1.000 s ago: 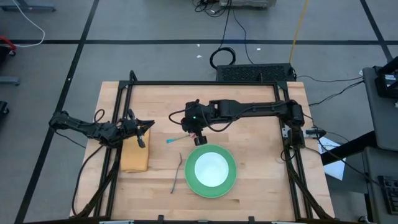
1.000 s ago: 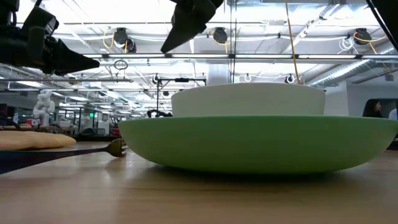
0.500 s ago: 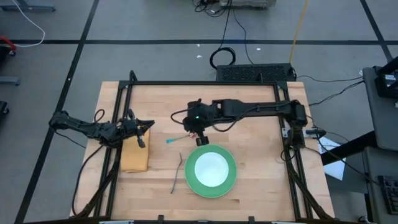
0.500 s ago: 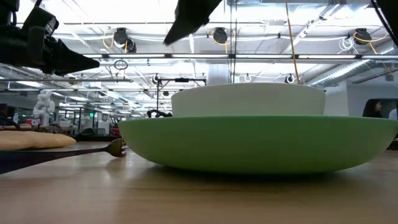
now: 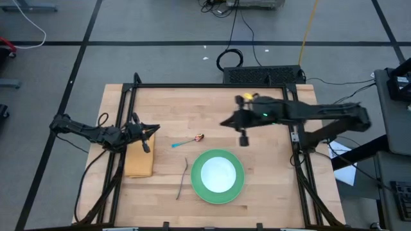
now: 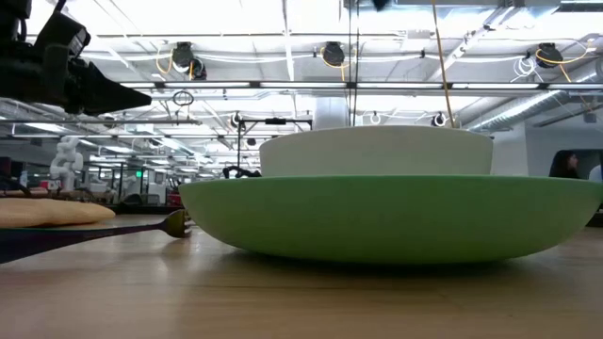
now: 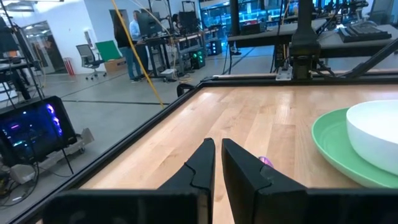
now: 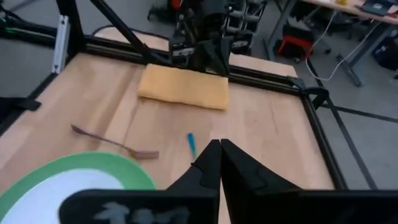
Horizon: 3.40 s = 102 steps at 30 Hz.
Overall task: Set table place
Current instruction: Adjust the violet fork and white bowl
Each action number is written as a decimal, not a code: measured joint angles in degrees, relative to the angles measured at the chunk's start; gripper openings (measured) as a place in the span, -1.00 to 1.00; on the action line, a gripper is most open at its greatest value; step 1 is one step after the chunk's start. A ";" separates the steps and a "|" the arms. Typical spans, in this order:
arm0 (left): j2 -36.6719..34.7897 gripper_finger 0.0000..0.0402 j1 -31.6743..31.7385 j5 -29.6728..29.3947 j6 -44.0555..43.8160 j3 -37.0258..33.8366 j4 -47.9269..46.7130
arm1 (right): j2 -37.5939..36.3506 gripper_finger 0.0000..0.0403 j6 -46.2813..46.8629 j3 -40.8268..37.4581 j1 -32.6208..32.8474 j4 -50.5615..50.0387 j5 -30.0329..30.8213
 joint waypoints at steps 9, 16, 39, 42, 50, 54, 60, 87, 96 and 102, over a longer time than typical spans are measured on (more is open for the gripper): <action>0.22 -0.82 -0.01 0.00 1.17 0.00 0.00 | -21.69 -1.00 6.08 -27.58 0.04 16.76 2.75; 0.22 -0.82 0.01 0.00 1.08 0.00 0.00 | -33.14 -1.00 8.92 -44.64 -1.66 30.10 3.00; 0.22 -0.82 0.00 0.44 -0.53 0.01 0.11 | -37.14 -1.00 18.46 -72.46 -5.73 61.67 2.59; 0.22 -0.82 0.00 0.73 -0.63 0.02 0.13 | -36.95 -1.00 18.56 -72.50 -5.25 61.48 2.55; 0.22 -0.82 -0.04 3.54 -0.62 0.01 0.19 | -36.92 -1.00 17.62 -72.60 -5.22 60.99 2.54; 0.22 -0.82 -0.04 3.54 -0.60 0.00 0.20 | -36.93 -1.00 17.55 -72.61 -5.22 61.03 2.54; 0.22 -0.82 0.00 3.45 -0.56 0.01 0.15 | -37.84 -1.00 15.30 -72.68 -5.22 65.17 2.49; 4.21 -0.82 -0.10 13.17 -2.95 0.07 -0.20 | -44.86 -1.00 13.88 -72.72 -5.22 66.22 0.79; 16.23 -0.82 -2.83 28.56 -2.28 0.38 -1.09 | -44.86 -1.00 14.83 -72.72 -5.22 66.17 0.81; 25.67 -0.82 -5.22 34.30 -6.33 4.48 -0.28 | -44.86 -1.00 14.96 -72.72 -5.22 65.71 0.81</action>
